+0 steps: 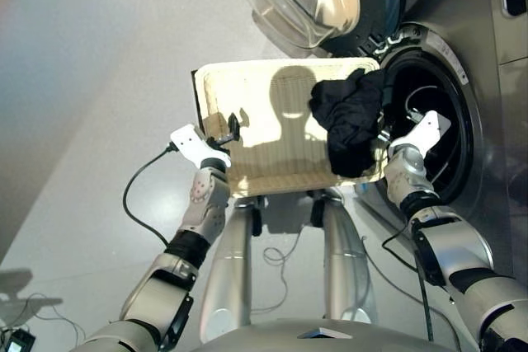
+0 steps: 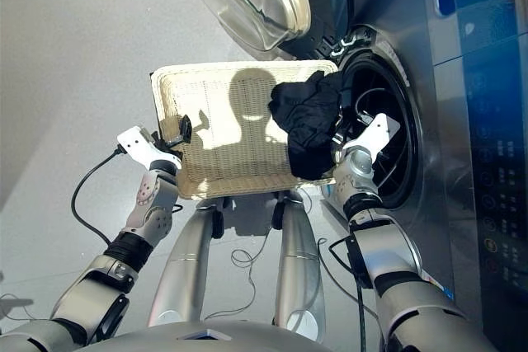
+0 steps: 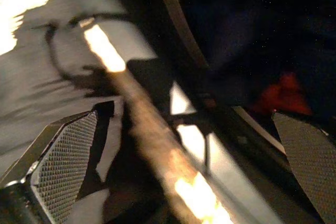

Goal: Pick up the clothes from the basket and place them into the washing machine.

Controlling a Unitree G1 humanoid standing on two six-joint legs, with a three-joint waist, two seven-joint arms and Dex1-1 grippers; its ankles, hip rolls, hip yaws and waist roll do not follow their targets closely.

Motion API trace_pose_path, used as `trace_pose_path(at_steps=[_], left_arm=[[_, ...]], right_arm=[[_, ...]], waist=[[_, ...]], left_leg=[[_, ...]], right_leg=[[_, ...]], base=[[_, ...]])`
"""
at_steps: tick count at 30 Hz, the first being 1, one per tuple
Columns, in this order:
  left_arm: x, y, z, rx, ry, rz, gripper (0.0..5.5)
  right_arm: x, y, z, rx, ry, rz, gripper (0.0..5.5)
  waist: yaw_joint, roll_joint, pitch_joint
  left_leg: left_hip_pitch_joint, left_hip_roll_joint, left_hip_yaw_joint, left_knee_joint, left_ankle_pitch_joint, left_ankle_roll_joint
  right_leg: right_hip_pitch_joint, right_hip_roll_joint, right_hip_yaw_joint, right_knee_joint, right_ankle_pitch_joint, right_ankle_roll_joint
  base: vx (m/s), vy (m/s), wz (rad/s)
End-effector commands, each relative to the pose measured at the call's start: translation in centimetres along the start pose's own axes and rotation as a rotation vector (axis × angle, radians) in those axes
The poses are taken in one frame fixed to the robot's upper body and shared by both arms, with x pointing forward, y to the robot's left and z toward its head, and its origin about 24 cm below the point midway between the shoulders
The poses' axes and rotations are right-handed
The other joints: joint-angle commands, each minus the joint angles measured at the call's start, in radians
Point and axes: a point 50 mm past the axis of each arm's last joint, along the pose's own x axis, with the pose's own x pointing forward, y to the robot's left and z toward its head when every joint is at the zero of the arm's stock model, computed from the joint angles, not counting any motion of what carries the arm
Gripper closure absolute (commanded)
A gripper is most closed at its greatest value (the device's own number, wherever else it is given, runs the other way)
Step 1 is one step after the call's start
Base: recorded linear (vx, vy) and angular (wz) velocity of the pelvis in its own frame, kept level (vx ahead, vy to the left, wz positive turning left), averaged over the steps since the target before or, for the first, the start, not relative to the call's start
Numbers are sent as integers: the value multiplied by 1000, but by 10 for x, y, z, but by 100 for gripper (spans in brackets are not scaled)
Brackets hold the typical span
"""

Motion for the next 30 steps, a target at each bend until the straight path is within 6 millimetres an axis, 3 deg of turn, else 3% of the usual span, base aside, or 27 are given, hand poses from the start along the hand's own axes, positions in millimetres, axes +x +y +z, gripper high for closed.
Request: trace_pose_path(at_steps=[1,6,11,14,19,20,26,27,28,30], left_arm=[[4,-3,14,3,-70,-41,0],[6,-9,17,12,-77,-75,0],[9,-20,25,10,-109,-112,0],[10,-34,34,-19,-150,-160,0],[9,-47,52,-50,-217,-210,0],[7,-54,61,-86,-257,-233,0],[2,-62,74,-100,-311,-270,0],[1,-62,75,-99,-310,-272,0],[0,-62,73,-92,-304,-273,0],[0,-61,74,-88,-302,-275,0]], right_arm=[[-1,8,-2,-88,0,71,0],[-6,22,-17,-145,60,140,0],[-3,33,-9,-142,48,136,0],[5,32,10,-99,19,97,0],[12,25,28,-33,-2,33,0],[15,20,36,23,-10,7,0],[22,0,56,174,-4,-100,0],[22,-1,54,179,6,-108,405],[22,-3,53,187,15,-117,550],[22,1,51,182,20,-103,550]], waist=[[31,29,7],[46,47,30],[58,67,57],[69,90,78],[78,107,85],[81,115,90],[91,135,84],[95,137,80],[98,137,75],[103,136,63]], left_leg=[[35,-19,-25,-36,-54,-19],[17,-20,-29,-28,-50,-16],[-35,-20,-32,-1,-54,-14],[-105,-18,-28,54,-73,-4],[-192,-19,-29,136,-101,1],[-227,-20,-27,171,-112,4],[-322,-27,-25,284,-140,5],[-330,-26,-24,295,-143,6],[-338,-26,-22,310,-146,6],[-344,-23,-18,318,-150,8]], right_leg=[[53,22,-11,-59,-31,85],[38,21,-14,-48,-39,83],[-14,15,-13,-5,-55,81],[-78,6,-14,50,-73,77],[-153,7,-6,124,-98,71],[-186,2,-4,157,-105,68],[-285,1,10,268,-133,57],[-296,0,11,278,-135,55],[-301,-2,13,287,-136,51],[-307,-4,10,293,-136,49]], base=[[0,0,0],[0,0,0],[0,0,0],[0,0,0],[0,0,0],[0,0,0],[0,0,0],[0,0,0],[0,0,0],[0,0,0]])
